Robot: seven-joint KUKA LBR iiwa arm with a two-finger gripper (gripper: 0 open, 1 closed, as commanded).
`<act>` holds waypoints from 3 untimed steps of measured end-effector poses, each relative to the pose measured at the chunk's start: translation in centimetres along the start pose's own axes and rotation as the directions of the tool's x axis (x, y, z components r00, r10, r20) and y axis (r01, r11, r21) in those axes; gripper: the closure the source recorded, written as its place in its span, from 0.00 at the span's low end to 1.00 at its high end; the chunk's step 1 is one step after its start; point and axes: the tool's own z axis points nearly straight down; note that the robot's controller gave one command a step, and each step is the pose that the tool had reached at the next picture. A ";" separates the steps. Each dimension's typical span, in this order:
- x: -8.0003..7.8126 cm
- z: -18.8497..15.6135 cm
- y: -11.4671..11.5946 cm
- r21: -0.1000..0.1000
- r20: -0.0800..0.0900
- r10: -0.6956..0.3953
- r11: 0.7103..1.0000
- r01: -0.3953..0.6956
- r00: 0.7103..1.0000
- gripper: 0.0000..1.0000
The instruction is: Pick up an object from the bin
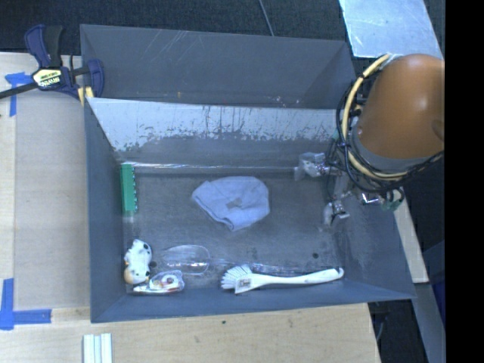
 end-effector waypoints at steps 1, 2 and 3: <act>-2.4 8.8 2.4 -0.003 -0.003 0.114 0.993 -0.114 0.993 0.00; -1.5 11.1 2.5 0.000 0.000 0.087 0.996 -0.087 0.996 0.00; -4.0 14.7 6.6 -0.006 -0.001 0.119 0.993 -0.119 0.993 0.00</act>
Offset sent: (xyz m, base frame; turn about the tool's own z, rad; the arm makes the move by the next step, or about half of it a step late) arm 0.0003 0.0217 -0.0722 0.0177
